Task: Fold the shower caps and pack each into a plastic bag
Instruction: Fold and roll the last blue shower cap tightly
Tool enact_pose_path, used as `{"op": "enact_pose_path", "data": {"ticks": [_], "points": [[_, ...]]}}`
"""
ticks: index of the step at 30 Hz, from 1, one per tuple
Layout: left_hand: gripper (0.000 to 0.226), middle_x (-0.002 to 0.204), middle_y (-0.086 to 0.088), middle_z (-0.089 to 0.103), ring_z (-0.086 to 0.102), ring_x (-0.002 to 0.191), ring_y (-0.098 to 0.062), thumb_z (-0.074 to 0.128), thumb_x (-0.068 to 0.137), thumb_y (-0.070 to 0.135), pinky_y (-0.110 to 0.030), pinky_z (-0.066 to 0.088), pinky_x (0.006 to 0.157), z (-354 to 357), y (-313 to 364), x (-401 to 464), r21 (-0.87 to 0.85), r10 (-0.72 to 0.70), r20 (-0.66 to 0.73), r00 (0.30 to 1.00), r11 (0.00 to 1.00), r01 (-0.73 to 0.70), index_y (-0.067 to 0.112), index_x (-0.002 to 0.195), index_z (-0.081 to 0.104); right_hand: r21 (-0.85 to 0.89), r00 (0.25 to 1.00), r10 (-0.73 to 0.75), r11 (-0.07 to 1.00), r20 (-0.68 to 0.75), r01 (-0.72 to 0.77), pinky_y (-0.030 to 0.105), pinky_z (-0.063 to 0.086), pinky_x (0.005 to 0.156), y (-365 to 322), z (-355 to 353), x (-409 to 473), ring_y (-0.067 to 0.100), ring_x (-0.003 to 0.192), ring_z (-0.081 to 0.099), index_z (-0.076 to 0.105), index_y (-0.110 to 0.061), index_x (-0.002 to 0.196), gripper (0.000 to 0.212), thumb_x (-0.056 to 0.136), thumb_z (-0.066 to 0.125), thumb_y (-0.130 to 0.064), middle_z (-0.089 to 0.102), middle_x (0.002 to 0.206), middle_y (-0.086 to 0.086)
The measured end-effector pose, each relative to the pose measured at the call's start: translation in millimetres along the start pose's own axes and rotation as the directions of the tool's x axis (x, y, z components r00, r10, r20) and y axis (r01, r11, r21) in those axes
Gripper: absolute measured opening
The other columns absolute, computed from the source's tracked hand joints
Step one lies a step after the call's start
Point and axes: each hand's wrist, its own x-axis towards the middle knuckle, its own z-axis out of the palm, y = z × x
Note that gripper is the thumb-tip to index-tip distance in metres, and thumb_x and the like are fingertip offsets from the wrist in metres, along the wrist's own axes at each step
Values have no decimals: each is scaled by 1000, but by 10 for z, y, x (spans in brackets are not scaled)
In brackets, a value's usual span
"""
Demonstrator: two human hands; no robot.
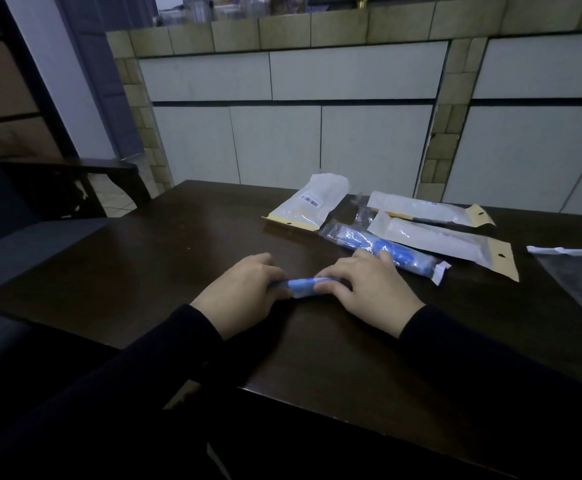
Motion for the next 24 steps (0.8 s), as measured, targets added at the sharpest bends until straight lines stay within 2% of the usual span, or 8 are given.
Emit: {"op": "enact_pose_path", "data": {"ticks": [3,6,9,13,16,18,20,24], "points": [[23,99,-7,59,57,93,-20,58,94,27,-31,43,84,-4,6,37,-9,0,15,1000,1000,0,12,106,71,-3,997,1,1000,-81,-2,33,22,90,-23,37,-11,12,106,41,65,-38,116,30,95,46,-49,61,108,-15],[22,100,-6,62,59,96,-21,56,95,25,-29,43,85,-3,-7,65,0,-17,45,999,1000,17,13,107,71,-53,976,-109,994,-188,101,31,20,80,-8,70,-17,18,102,50,67,-33,114,31,92,49,-44,63,102,-11],[22,102,-6,64,59,98,-23,53,96,26,-33,44,87,-8,-22,101,29,-59,96,994,998,57,13,106,68,-102,969,-178,981,-169,162,32,21,75,27,53,3,17,90,54,65,-35,110,27,90,50,-41,68,92,-13],[18,94,-4,65,60,86,-20,58,92,30,-34,49,79,-43,-41,122,-73,-139,76,987,987,145,27,110,55,-90,981,-181,981,-76,174,38,30,80,48,-15,43,16,93,47,63,-41,122,42,84,53,-56,68,103,-17],[13,100,-1,64,58,88,-16,59,91,31,-32,48,79,-47,-26,129,-69,-113,31,993,991,115,29,104,58,-67,996,-78,995,42,81,36,24,92,50,-16,98,13,108,38,50,-48,132,44,88,53,-55,59,118,-18],[20,108,5,57,55,95,-11,62,89,38,-26,45,84,-41,-8,125,-29,-60,24,998,998,61,26,105,64,-44,996,-32,998,83,36,33,22,90,54,-7,133,13,113,34,49,-49,132,42,90,51,-54,51,118,-14],[34,107,9,52,51,94,-8,69,82,46,-24,45,83,-43,-4,126,11,-34,67,997,999,33,26,108,63,-24,994,-11,1000,109,14,31,21,87,68,12,153,13,114,33,49,-49,133,41,92,50,-53,47,117,-11],[39,111,7,60,55,102,-12,70,82,43,-29,46,87,-85,-19,136,39,-2,94,996,999,-2,31,118,61,-105,999,-42,993,29,45,34,21,95,75,18,111,15,115,40,48,-42,136,44,93,47,-53,56,117,-10]]}}
